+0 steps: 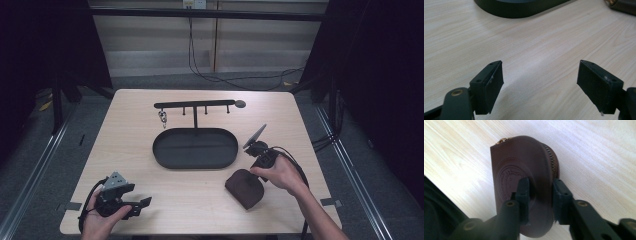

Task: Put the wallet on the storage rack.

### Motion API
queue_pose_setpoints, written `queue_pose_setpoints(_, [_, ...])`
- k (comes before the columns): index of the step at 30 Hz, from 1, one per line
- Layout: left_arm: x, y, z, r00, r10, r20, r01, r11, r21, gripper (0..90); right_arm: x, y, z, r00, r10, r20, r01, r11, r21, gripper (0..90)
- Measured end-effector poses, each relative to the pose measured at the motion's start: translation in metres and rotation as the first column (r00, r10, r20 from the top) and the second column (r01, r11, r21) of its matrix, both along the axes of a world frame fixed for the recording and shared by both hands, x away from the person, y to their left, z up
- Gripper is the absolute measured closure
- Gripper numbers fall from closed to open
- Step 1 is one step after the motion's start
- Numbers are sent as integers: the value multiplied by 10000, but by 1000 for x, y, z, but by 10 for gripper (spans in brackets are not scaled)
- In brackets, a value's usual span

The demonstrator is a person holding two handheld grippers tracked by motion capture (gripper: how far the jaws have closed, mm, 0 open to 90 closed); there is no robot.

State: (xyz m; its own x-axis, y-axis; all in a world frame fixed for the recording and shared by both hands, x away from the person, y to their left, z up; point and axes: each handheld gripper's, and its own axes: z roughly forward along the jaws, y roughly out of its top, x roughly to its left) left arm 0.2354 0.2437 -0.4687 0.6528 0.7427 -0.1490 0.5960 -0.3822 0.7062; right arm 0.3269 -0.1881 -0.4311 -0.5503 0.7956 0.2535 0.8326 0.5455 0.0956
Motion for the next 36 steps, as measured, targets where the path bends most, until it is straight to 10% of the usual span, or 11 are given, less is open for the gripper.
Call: queue_pose_setpoints(36, [1,1,-1,10000,-27,-64,27,10000,-51,208,9,10,42,9980,-102,626,130,9989,-443,827])
